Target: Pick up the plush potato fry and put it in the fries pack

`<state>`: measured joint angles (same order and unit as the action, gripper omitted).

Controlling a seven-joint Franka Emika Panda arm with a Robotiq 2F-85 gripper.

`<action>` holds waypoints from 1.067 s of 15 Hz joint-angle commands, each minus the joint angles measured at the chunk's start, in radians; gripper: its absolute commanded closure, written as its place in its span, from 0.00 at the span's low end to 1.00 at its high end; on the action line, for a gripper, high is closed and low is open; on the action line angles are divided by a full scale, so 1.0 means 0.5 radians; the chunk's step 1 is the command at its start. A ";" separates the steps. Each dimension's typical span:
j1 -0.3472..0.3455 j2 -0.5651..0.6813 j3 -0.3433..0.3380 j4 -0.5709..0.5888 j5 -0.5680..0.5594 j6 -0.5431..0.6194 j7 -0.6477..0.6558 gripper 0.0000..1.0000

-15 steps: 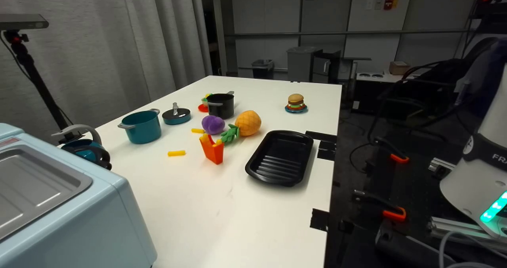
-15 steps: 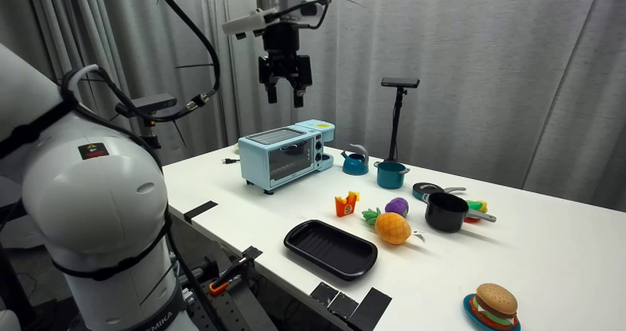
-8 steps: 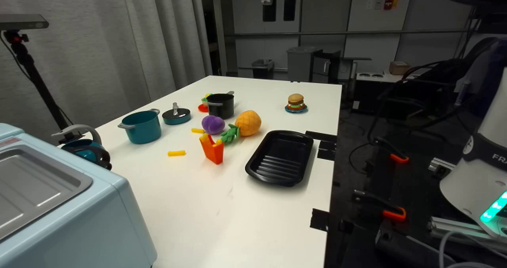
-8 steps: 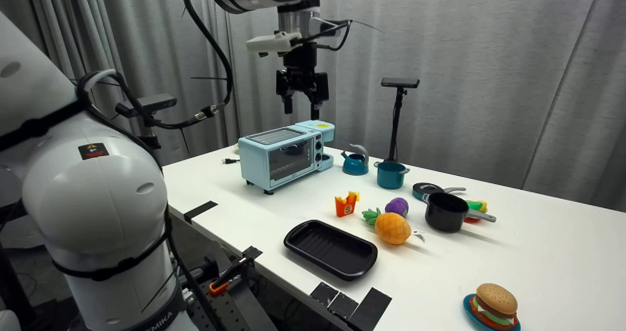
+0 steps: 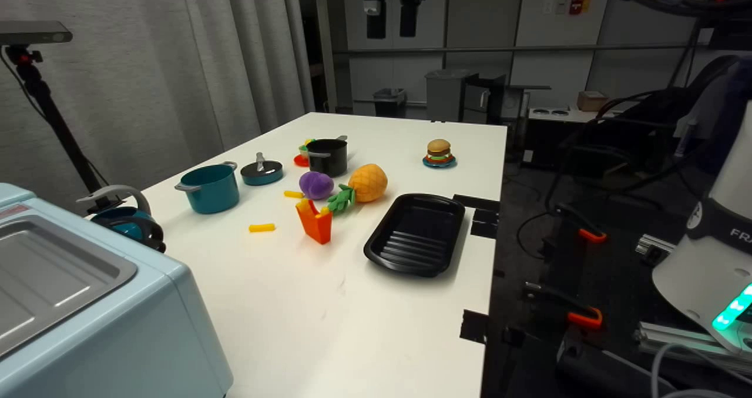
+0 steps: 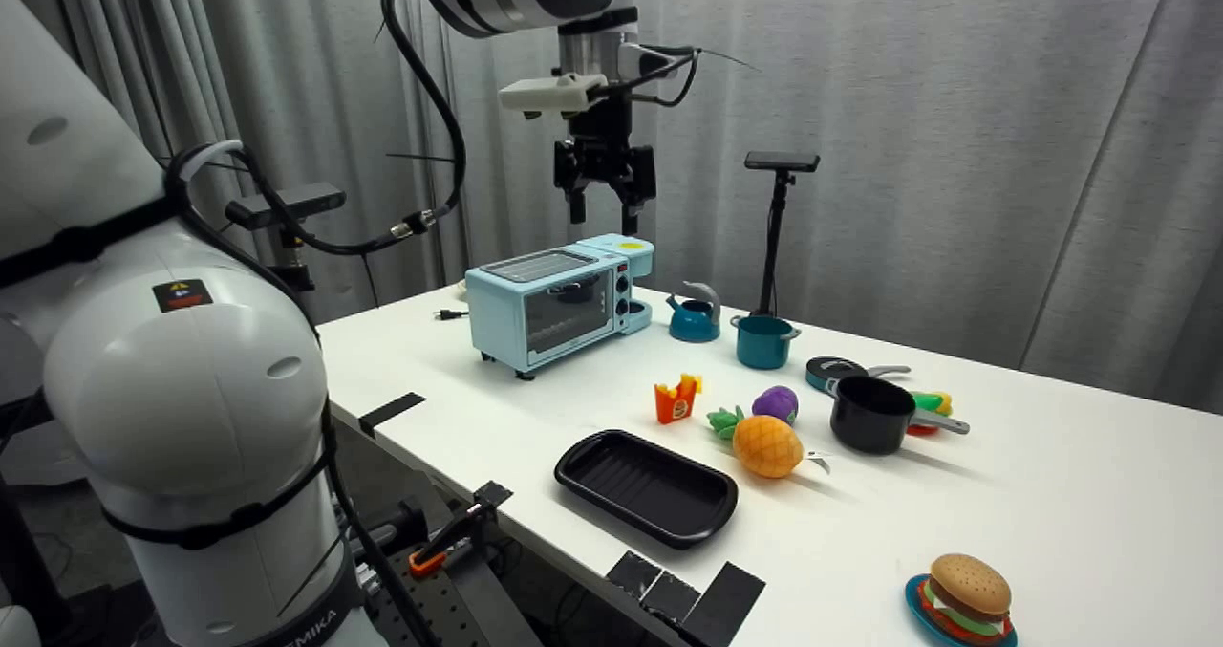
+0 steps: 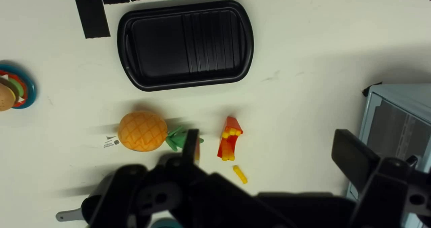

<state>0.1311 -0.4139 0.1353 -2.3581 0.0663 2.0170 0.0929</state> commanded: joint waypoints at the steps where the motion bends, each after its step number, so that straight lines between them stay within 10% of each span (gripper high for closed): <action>1: -0.003 0.001 0.003 0.005 0.001 -0.005 -0.001 0.00; 16: -0.032 0.541 0.003 0.351 -0.062 0.108 0.021 0.00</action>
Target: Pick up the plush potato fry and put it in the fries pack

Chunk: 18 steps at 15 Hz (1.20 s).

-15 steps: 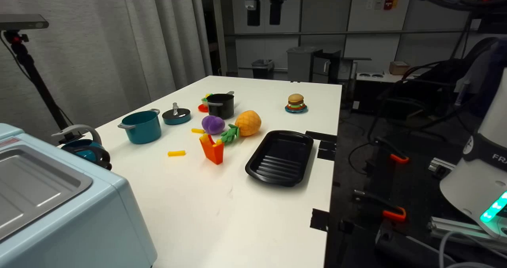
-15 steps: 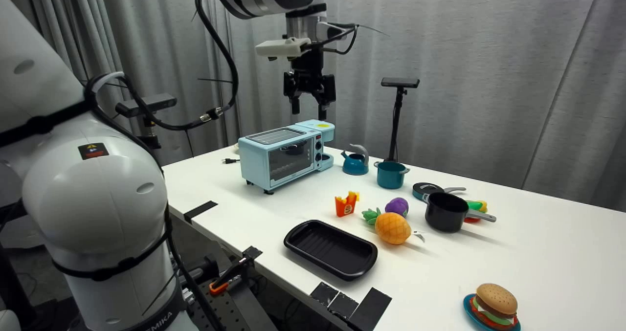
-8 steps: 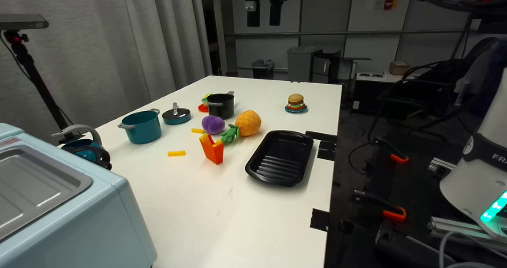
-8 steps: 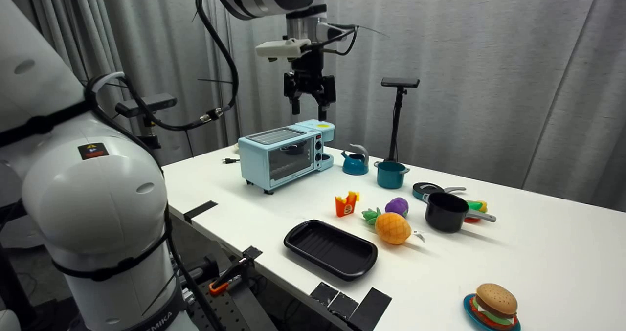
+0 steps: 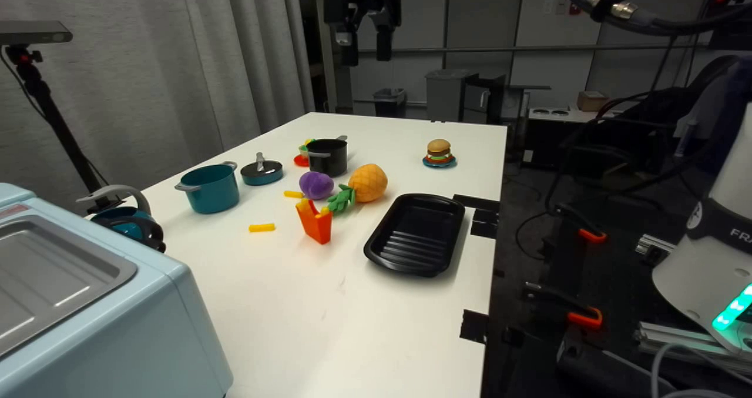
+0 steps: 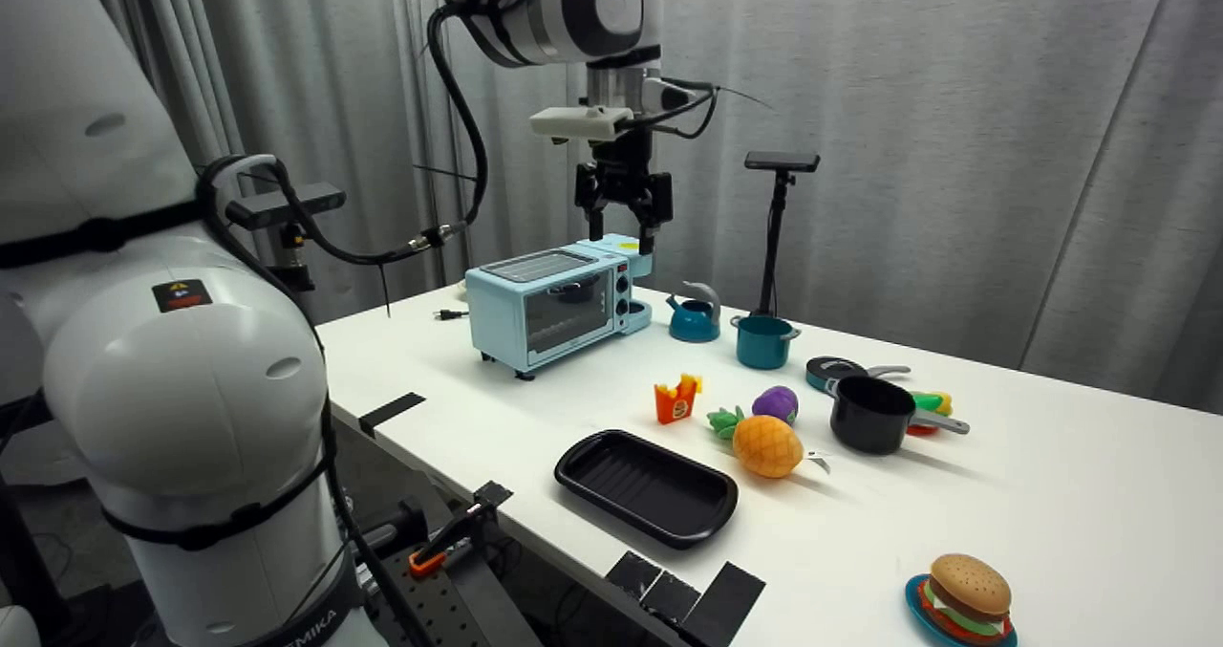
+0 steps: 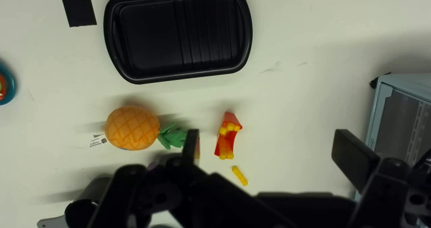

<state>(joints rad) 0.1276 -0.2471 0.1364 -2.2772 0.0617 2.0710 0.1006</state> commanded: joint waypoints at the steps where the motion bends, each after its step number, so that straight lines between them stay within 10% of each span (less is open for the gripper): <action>1: -0.029 0.276 0.000 0.241 -0.072 0.005 0.014 0.00; 18: 0.090 1.031 0.044 0.631 -0.240 0.490 -0.193 0.00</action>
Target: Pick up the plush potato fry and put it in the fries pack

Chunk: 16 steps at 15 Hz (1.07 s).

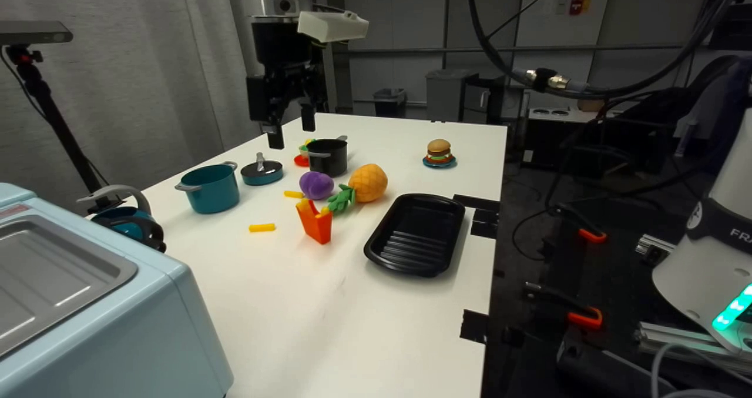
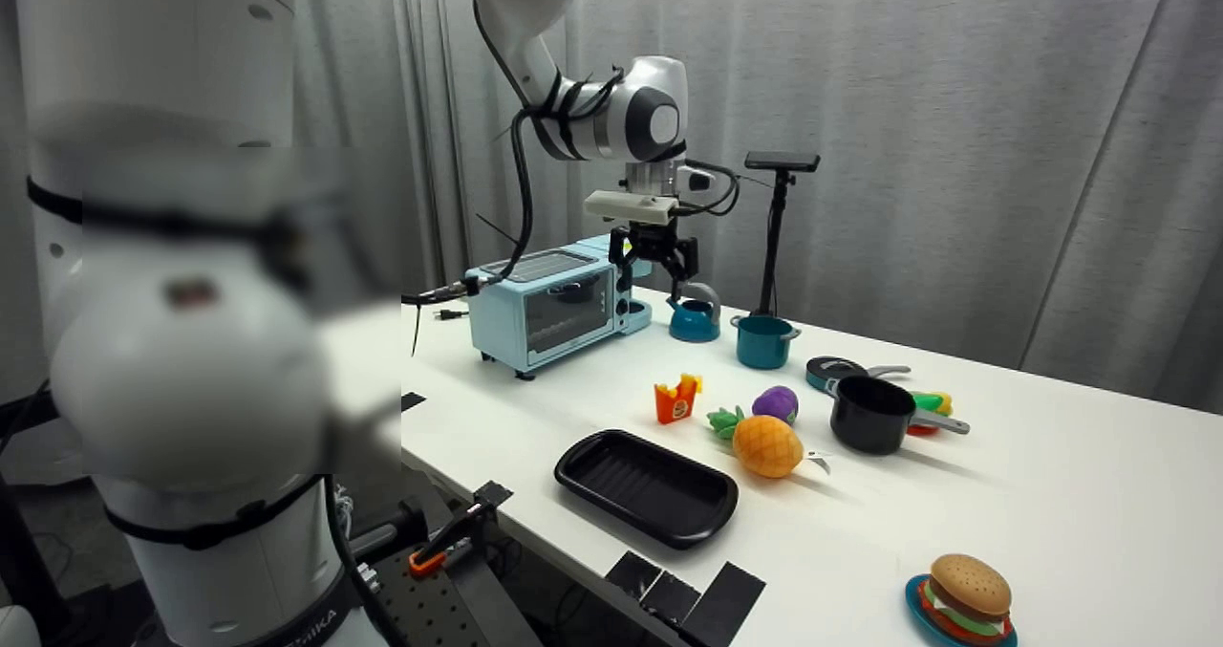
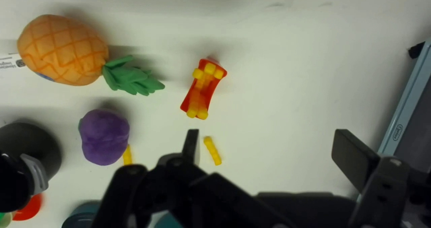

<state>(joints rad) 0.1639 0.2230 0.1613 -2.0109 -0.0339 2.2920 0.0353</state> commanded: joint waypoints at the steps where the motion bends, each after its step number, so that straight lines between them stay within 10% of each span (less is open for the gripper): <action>1: 0.021 0.109 -0.008 0.111 -0.058 0.063 -0.069 0.00; 16: 0.039 0.203 -0.046 0.162 -0.180 0.187 0.042 0.00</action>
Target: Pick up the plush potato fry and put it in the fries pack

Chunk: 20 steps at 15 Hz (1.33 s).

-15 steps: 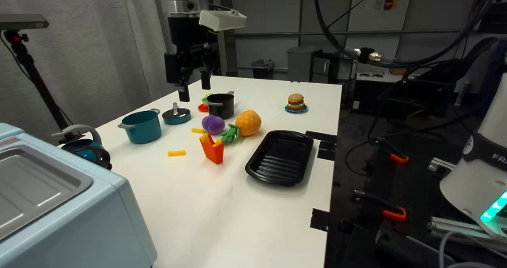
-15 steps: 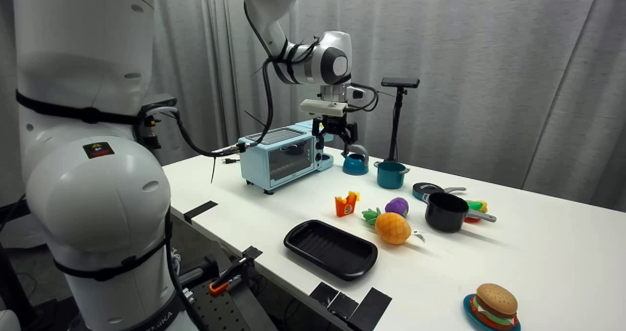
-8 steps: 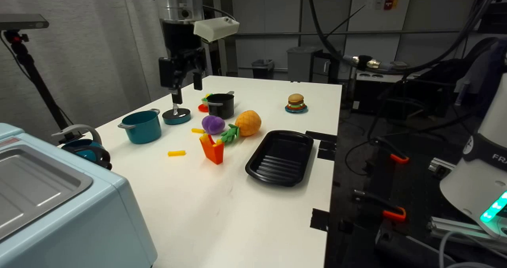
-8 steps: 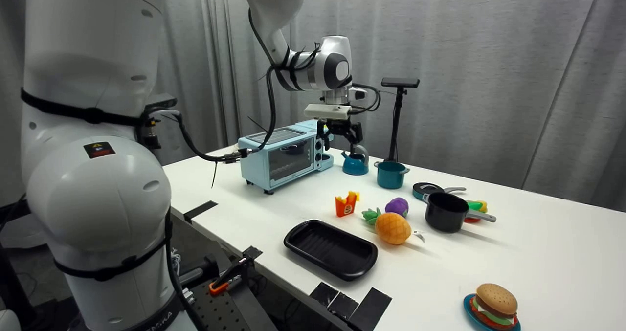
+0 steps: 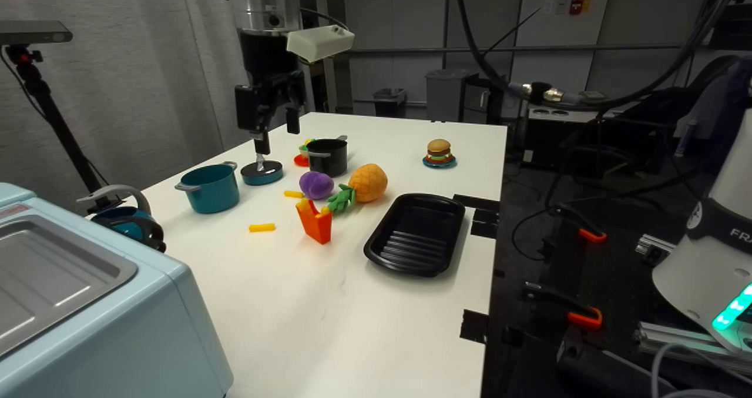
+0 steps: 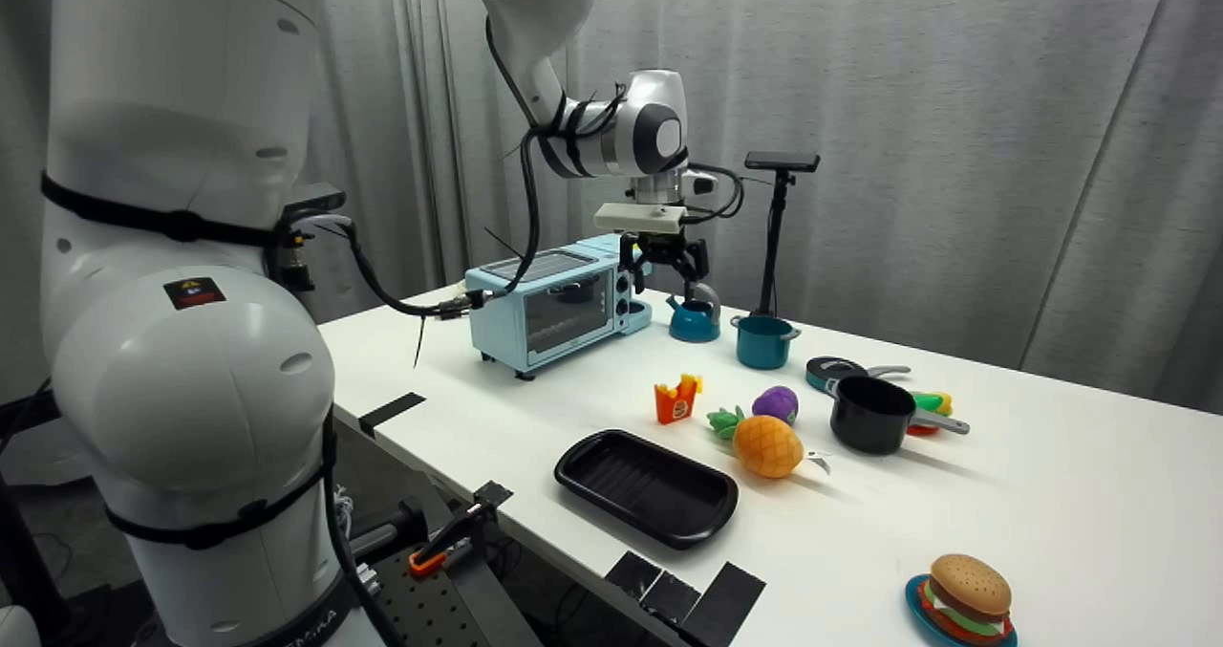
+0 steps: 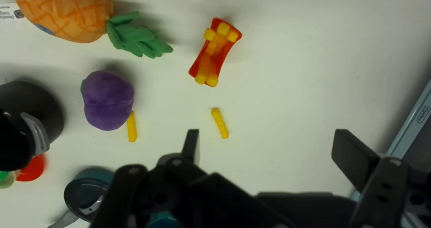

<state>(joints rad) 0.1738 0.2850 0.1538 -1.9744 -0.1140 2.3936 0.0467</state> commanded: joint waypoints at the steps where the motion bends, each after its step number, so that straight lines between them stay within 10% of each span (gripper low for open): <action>1: 0.021 0.104 -0.038 0.113 -0.030 -0.018 0.024 0.00; 20: 0.100 0.767 -0.112 0.646 -0.084 0.018 -0.164 0.00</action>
<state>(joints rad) 0.1966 0.6028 0.1055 -1.7198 -0.1203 2.3938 -0.0237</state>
